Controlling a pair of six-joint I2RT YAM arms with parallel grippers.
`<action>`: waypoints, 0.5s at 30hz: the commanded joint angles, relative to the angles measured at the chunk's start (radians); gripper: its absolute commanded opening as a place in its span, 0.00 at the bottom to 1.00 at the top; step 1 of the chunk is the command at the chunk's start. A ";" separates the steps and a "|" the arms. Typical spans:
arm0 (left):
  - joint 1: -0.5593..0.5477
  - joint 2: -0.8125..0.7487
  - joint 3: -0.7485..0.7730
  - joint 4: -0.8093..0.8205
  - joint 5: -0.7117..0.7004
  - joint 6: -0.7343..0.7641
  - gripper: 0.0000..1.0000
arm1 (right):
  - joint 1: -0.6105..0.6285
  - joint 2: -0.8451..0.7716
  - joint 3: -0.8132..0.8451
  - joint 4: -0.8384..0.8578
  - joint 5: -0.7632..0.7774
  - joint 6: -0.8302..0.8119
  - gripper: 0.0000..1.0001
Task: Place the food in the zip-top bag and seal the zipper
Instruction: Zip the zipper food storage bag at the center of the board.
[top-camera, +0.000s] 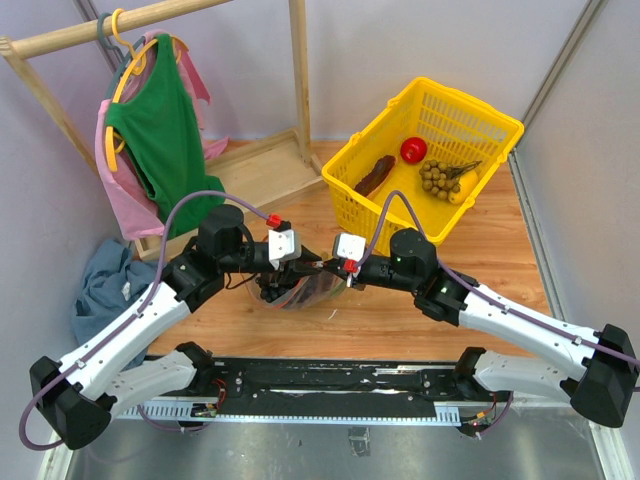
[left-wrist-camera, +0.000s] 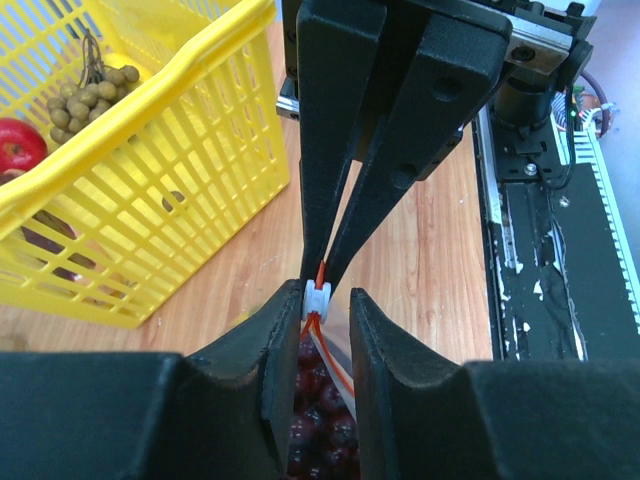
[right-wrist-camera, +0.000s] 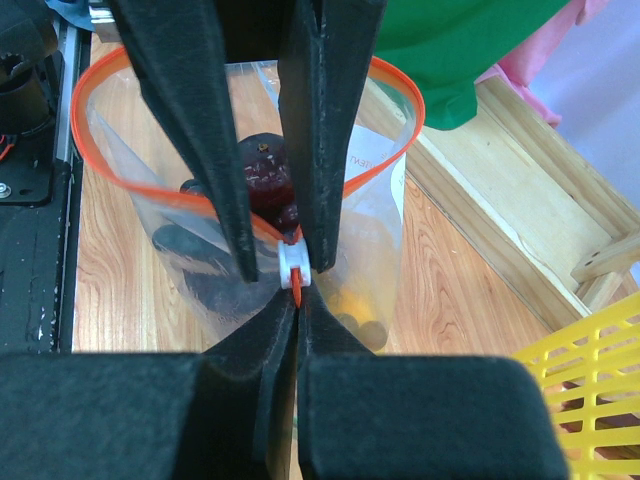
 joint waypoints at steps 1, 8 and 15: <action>-0.005 -0.019 -0.017 0.029 -0.010 -0.013 0.34 | -0.016 -0.018 0.018 0.048 0.002 0.026 0.01; -0.005 -0.010 -0.014 0.034 0.001 -0.023 0.28 | -0.015 -0.010 0.022 0.046 -0.006 0.026 0.01; -0.006 -0.011 -0.006 0.002 -0.021 -0.008 0.02 | -0.017 -0.036 0.011 0.045 0.016 0.038 0.01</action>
